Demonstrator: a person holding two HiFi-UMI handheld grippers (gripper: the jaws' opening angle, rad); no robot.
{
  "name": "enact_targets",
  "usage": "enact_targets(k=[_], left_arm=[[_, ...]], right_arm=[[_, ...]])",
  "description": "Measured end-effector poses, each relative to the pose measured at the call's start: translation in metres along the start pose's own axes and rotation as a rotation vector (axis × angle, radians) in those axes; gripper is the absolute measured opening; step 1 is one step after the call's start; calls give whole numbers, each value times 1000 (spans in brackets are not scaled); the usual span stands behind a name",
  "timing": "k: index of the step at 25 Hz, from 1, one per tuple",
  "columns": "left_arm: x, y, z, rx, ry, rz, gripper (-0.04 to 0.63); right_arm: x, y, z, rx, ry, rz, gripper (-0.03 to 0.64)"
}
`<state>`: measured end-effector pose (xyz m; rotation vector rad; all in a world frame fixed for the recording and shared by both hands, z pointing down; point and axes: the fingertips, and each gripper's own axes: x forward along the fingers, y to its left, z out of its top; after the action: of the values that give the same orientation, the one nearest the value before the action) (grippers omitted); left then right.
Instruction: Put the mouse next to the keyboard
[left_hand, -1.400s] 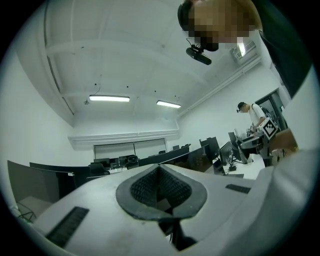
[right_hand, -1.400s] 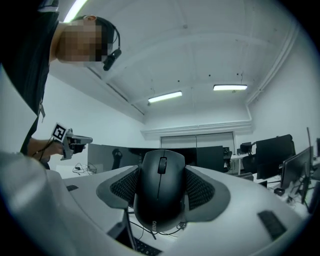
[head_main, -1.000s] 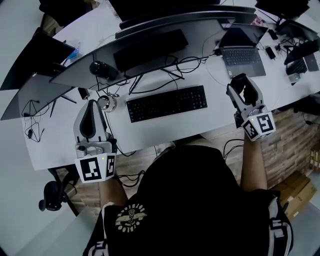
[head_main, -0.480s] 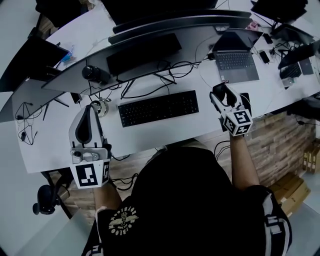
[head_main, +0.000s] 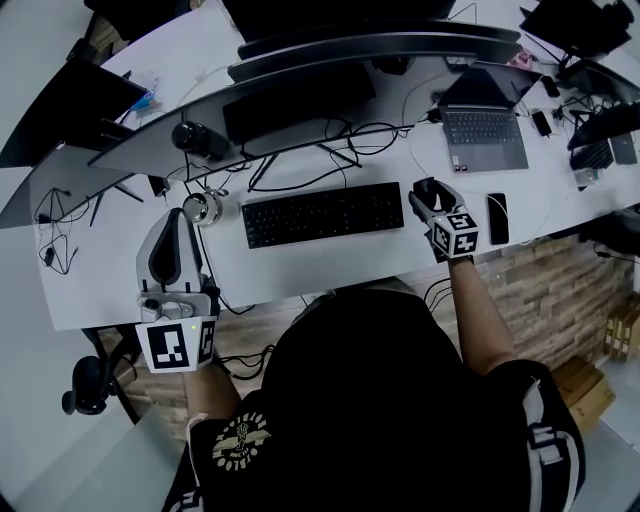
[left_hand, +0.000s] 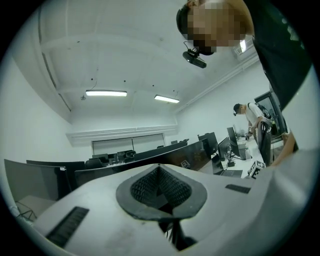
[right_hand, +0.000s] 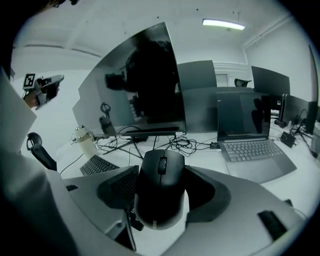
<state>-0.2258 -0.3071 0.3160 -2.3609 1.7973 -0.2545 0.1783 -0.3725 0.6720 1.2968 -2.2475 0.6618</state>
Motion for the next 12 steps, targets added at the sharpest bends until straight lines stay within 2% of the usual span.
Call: enact_targets(k=[7, 12], left_arm=[[-5, 20, -11, -14, 50, 59, 2], [-2, 9, -9, 7, 59, -10, 2]], right_arm=[[29, -11, -48, 54, 138, -23, 288], [44, -23, -77, 94, 228, -53, 288]])
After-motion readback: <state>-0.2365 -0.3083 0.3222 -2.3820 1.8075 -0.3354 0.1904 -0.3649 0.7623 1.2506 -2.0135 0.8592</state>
